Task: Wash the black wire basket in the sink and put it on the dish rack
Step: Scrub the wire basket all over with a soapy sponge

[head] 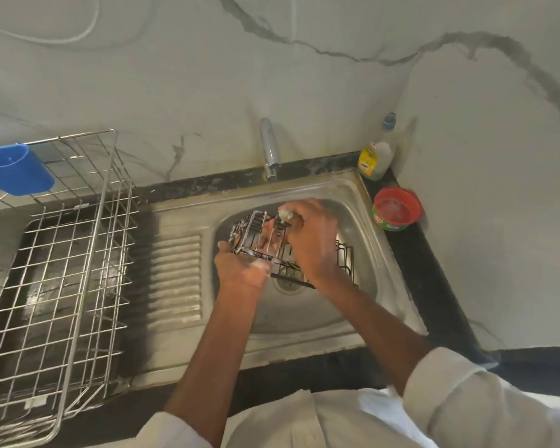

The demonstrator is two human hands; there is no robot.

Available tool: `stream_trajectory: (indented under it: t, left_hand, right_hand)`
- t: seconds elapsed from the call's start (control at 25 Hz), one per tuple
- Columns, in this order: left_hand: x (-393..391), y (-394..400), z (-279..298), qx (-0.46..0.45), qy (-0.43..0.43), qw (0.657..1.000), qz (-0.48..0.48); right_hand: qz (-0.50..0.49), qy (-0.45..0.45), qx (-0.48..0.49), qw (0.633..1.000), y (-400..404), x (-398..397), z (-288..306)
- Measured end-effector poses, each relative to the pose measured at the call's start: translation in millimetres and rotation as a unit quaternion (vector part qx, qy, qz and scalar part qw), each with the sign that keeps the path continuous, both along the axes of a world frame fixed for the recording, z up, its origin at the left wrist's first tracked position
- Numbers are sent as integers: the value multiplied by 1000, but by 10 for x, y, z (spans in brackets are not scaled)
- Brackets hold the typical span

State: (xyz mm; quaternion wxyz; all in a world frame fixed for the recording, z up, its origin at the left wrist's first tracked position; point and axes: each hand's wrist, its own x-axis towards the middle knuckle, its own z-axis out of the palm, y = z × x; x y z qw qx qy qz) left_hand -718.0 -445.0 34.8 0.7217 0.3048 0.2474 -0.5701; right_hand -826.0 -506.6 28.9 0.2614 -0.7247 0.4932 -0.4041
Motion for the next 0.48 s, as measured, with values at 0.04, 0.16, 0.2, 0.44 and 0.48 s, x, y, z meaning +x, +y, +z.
stream_trajectory:
  t: [0.04, 0.16, 0.2, 0.44, 0.48]
  left_hand:
    - [-17, -17, 17, 0, -4, 1000, 3]
    - [-12, -62, 40, 15, -18, 1000, 5]
    - [-7, -68, 56, 16, -22, 1000, 11]
    - [78, -72, 161, 37, -10, 999, 37]
    - [89, -67, 180, 38, -5, 998, 46]
  right_hand:
    - [38, 26, -25, 999, 63, -48, -74]
    - [157, 57, -88, 982, 330, -207, -233]
    - [141, 38, -79, 986, 225, -211, -205]
    - [142, 58, -68, 986, 214, -166, -277]
    - [154, 58, -66, 984, 247, -191, -288]
